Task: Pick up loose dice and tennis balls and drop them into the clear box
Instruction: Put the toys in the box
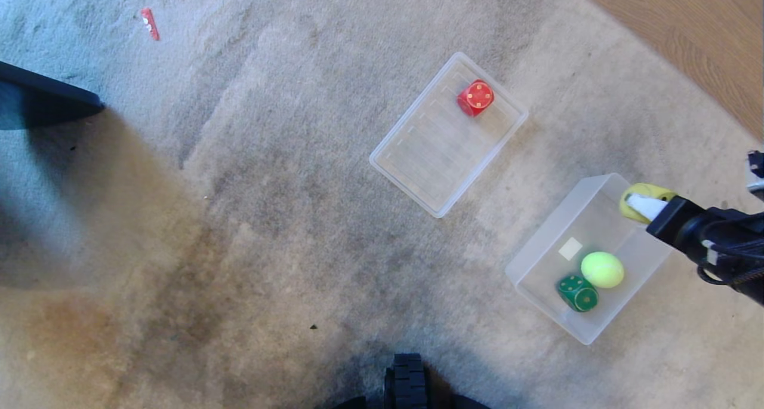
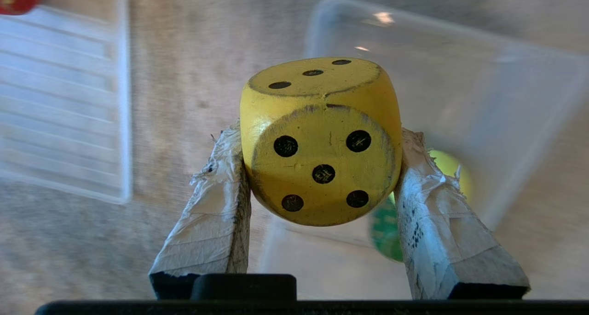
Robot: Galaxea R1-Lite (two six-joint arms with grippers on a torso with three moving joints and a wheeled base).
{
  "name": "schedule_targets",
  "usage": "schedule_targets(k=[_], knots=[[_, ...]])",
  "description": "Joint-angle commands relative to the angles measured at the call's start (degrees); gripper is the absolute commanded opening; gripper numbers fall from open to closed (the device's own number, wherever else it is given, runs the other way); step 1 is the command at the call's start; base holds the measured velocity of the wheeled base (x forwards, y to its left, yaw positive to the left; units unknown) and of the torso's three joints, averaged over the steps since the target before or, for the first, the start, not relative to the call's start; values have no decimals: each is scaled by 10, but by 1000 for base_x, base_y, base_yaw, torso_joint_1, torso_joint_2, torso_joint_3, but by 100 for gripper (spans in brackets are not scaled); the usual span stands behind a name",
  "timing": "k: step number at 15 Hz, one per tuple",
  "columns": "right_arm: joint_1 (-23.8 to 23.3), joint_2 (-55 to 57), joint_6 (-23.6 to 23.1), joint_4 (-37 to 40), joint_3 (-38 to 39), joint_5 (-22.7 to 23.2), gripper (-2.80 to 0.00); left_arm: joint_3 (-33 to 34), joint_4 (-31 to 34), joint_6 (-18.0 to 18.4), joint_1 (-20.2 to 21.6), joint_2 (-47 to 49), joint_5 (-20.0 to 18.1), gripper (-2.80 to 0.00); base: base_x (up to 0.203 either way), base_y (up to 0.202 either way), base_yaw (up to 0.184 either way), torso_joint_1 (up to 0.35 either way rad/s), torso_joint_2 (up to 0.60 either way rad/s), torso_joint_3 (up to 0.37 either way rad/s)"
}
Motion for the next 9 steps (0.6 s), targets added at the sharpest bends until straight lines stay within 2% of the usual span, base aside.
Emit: schedule_targets(k=[1, 5, 6, 9], knots=[[20, 94, 24, -41, 0, -2, -280, 0, 0, -1, 0, 0, 0, -280, 0, 0, 0, 0, 0, 0], [8, 106, 22, -40, 20, -2, -280, 0, 1, -1, 0, 0, 0, -280, 0, 0, 0, 0, 0, 0], [6, 105, 21, -39, 26, -2, 0, 0, 0, -1, 0, 0, 0, -280, 0, 0, 0, 0, 0, 0], [0, 92, -6, -33, 37, -5, 0, 0, 0, -1, 0, 0, 0, -280, 0, 0, 0, 0, 0, 0]])
